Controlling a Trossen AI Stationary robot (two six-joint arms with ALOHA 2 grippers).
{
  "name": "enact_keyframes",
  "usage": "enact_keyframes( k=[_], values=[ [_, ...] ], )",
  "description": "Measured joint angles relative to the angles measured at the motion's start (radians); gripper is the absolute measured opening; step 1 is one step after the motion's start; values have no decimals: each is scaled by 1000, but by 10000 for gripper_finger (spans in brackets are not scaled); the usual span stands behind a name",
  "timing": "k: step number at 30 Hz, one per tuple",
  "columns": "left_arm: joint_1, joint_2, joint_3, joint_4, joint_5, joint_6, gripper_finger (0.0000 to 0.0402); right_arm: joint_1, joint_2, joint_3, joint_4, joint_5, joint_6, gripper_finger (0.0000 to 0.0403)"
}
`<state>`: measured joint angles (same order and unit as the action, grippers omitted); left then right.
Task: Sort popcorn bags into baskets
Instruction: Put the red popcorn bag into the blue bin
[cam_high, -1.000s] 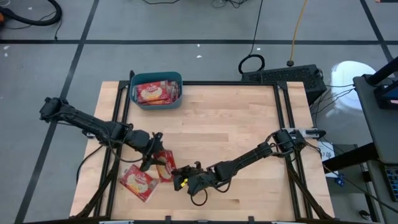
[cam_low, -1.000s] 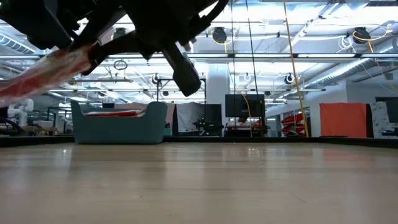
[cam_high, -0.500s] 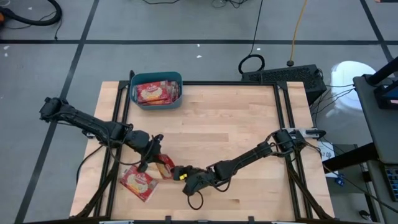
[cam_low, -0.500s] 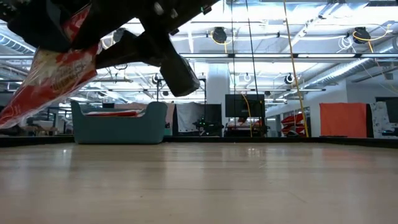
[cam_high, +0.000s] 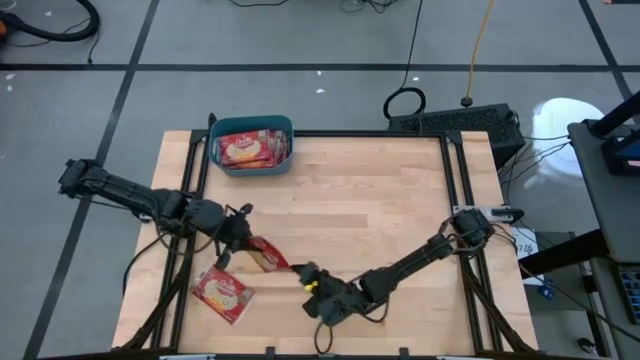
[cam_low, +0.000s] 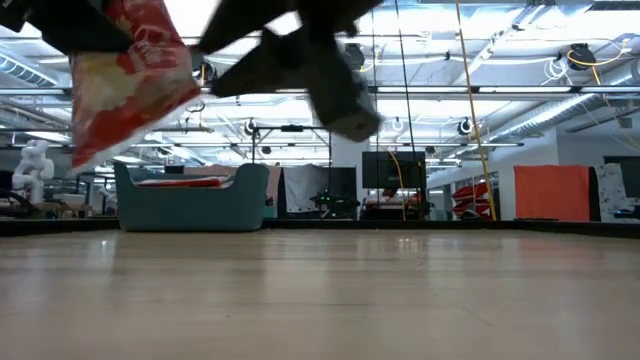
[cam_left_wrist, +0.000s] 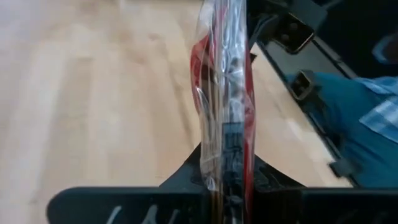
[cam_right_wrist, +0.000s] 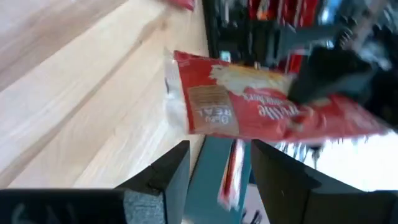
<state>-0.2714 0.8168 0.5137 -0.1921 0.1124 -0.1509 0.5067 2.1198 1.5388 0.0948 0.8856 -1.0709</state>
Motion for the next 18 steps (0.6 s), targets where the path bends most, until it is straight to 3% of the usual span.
enact_keyframes(
  k=[4, 8, 13, 18],
  values=[
    [8, -63, 0, -18, -105, -11, 27, 21, -103, -112, 6, 58, 178, 161],
    [8, -99, 0, 47, -224, -18, 38, 20, -223, -287, 116, 56, 550, 161],
    [8, -88, 0, 218, -273, 54, 25, -39, -338, -588, 585, 20, 972, 162],
    [6, -36, 1, 400, -274, 124, 29, -126, -316, -835, 1139, -233, 1124, 162]
  ],
)
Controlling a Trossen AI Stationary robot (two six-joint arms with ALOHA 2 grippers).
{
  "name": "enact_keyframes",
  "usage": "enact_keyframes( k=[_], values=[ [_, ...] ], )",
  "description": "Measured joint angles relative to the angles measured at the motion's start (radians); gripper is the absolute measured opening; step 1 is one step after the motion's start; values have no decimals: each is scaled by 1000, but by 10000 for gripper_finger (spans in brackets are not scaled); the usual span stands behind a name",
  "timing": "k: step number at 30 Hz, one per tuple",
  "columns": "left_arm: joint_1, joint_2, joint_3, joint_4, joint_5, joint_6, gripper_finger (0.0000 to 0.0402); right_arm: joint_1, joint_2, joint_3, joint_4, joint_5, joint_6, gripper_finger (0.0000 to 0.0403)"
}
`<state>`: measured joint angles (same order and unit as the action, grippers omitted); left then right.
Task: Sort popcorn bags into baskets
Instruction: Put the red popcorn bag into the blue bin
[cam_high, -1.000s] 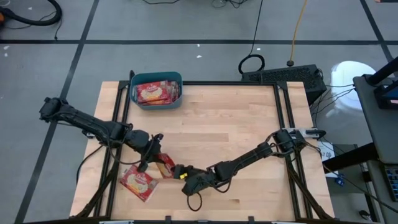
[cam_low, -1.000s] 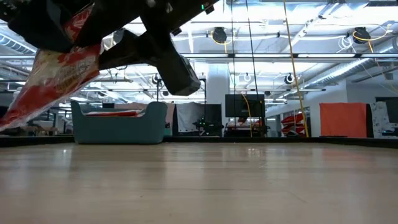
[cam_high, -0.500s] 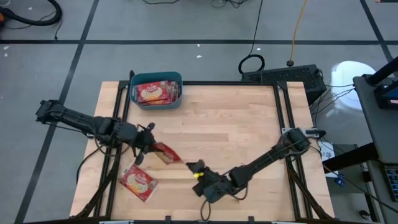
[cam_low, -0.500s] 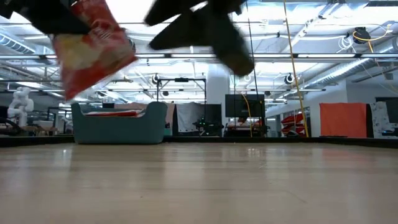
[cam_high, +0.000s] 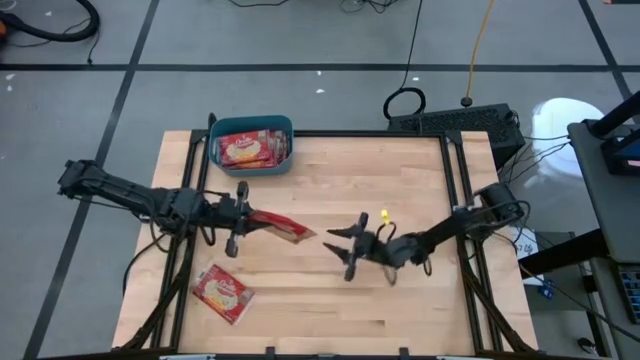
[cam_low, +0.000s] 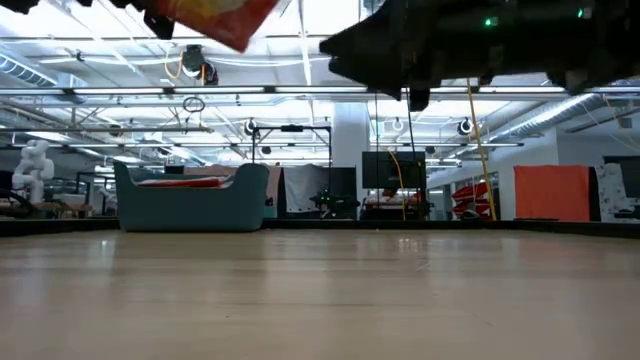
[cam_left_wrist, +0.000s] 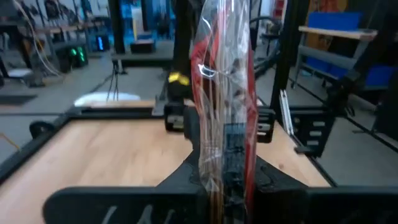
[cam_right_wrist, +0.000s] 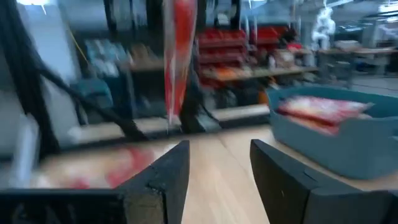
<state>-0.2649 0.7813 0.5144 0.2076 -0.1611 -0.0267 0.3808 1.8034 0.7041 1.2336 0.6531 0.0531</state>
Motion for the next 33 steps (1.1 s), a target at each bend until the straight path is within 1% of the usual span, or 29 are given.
enact_keyframes(
  k=[2, 3, 7, 10, 14, 19, 20, 23, 27, 30, 33],
  values=[
    [0, 28, 0, 62, -8, 14, 36, -29, 25, -31, 138, -60, 28, 162],
    [0, 50, 0, 114, -10, 21, 39, -39, 34, -34, 165, -80, 29, 162],
    [0, 136, 0, 269, -46, 56, 34, -61, 63, 18, 169, -146, 6, 162],
    [-3, 211, 0, 388, -74, 75, 25, -65, 83, 77, 168, -187, -45, 162],
    [-8, 309, 0, 547, -76, 85, 23, -69, 94, 127, 162, -183, -125, 163],
    [-31, 413, 0, 707, -77, 95, 37, -87, 87, 160, 195, -186, -184, 163],
    [-34, 429, 0, 730, -80, 100, 37, -89, 87, 162, 199, -195, -194, 163],
    [-47, 476, 0, 799, -92, 117, 33, -95, 87, 164, 204, -264, -212, 163],
    [-58, 516, 0, 844, -110, 138, 27, -96, 87, 164, 207, -264, -206, 157],
    [-66, 526, 0, 845, -112, 147, 29, -94, 87, 164, 214, -264, -208, 137],
    [-78, 526, 0, 845, -114, 153, 36, -91, 87, 164, 218, -265, -226, 106]
  ],
)
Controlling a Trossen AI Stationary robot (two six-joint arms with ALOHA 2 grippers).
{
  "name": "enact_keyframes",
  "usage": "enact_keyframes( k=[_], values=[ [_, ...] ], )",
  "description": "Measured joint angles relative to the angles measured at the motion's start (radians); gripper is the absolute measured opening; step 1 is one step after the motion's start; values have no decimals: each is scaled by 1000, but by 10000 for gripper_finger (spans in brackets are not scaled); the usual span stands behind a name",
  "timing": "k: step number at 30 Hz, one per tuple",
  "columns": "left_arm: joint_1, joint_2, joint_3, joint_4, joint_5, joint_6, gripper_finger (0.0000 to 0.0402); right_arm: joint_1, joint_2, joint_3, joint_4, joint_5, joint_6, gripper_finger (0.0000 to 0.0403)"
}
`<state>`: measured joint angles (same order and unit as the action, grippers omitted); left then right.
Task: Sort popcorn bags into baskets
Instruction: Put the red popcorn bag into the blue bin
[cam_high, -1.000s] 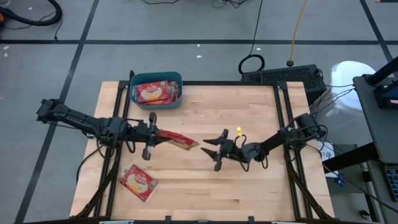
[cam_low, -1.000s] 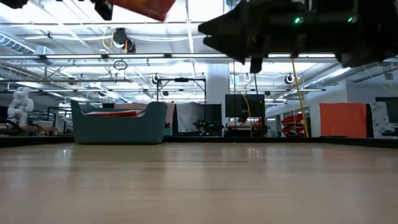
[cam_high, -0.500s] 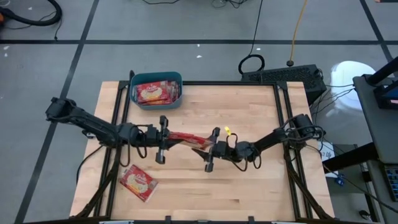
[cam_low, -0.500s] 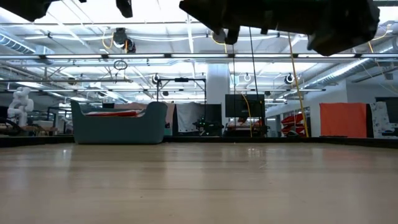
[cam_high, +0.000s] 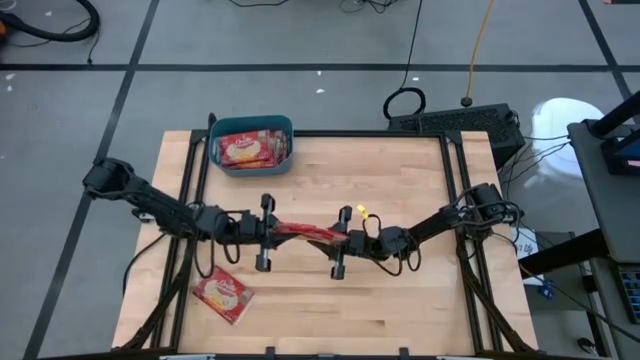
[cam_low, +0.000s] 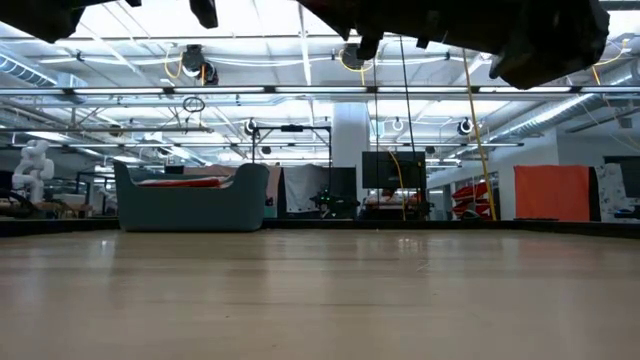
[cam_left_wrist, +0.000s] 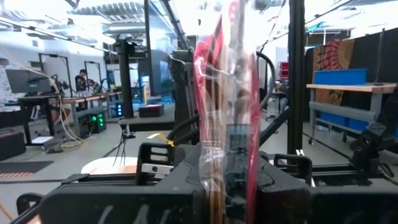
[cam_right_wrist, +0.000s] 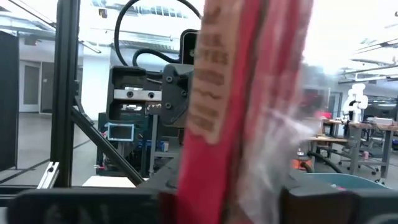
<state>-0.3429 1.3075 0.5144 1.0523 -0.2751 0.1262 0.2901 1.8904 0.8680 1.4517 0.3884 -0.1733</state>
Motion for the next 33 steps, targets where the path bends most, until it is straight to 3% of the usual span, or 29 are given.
enact_keyframes(
  k=[10, 14, 22, 28, 33],
  values=[
    [-28, -29, 0, -96, -2, 3, 42, 11, 0, -1, -50, -1, -21, 10],
    [-51, -41, 0, -175, -30, -16, 61, 15, 1, -2, -84, 0, -28, 12],
    [-121, -170, 1, -415, -219, -81, 159, 12, 1, -2, -150, 5, -4, 20],
    [-161, -324, 0, -562, -231, -187, 217, -2, 0, -1, -244, 4, 54, 15],
    [-162, -409, 53, -686, -233, -205, 223, -39, 0, -1, -406, -1, 191, 14]
  ],
)
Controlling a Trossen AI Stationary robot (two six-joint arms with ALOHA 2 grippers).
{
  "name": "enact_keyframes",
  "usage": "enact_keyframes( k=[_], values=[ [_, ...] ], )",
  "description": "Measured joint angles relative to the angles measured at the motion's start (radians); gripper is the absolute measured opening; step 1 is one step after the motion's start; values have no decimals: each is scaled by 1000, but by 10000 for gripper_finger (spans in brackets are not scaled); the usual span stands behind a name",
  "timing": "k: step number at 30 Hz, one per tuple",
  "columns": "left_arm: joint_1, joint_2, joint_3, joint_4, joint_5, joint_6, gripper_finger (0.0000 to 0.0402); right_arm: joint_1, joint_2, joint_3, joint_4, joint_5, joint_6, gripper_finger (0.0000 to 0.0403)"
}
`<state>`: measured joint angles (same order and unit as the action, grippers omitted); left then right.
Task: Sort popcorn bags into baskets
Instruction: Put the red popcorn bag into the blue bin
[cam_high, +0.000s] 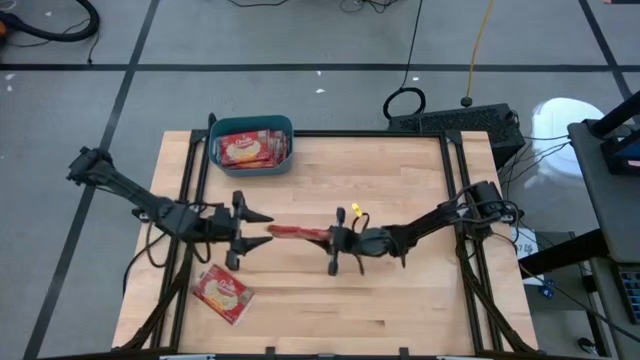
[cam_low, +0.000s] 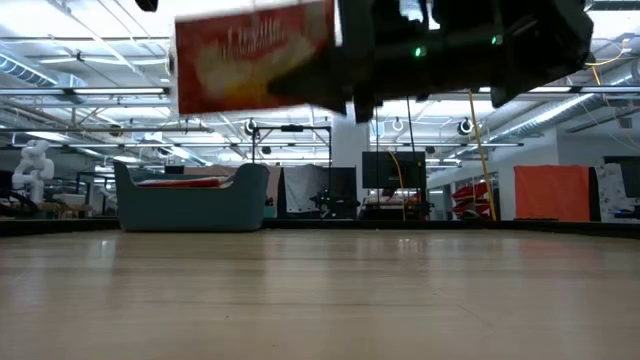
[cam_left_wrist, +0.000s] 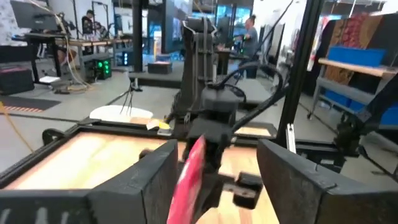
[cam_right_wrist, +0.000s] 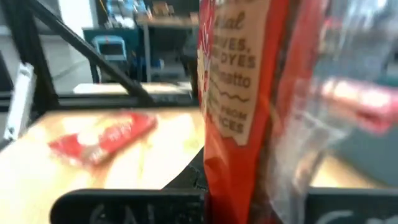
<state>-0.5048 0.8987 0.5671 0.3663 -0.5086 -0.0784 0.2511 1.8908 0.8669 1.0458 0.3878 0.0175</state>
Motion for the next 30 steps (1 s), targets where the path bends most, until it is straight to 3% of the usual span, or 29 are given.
enact_keyframes(
  k=[4, 10, 15, 22, 26, 30],
  values=[
    [26, 35, 143, -239, -24, -12, 212, -42, 0, 0, -117, -81, 132, 14],
    [94, 204, 341, -542, 4, -35, 193, -83, 0, 0, -230, -185, 286, 14],
    [162, 344, 380, -589, 131, -73, 201, -82, 0, 0, -260, -195, 297, 21],
    [248, 477, 381, -664, 159, -120, 242, -82, 0, 0, -293, -221, 304, 25],
    [283, 527, 381, -668, 285, -118, 262, -82, 0, 0, -295, -209, 302, 26],
    [315, 570, 381, -678, 307, -113, 268, -86, 0, 0, -298, -208, 305, 26]
  ],
)
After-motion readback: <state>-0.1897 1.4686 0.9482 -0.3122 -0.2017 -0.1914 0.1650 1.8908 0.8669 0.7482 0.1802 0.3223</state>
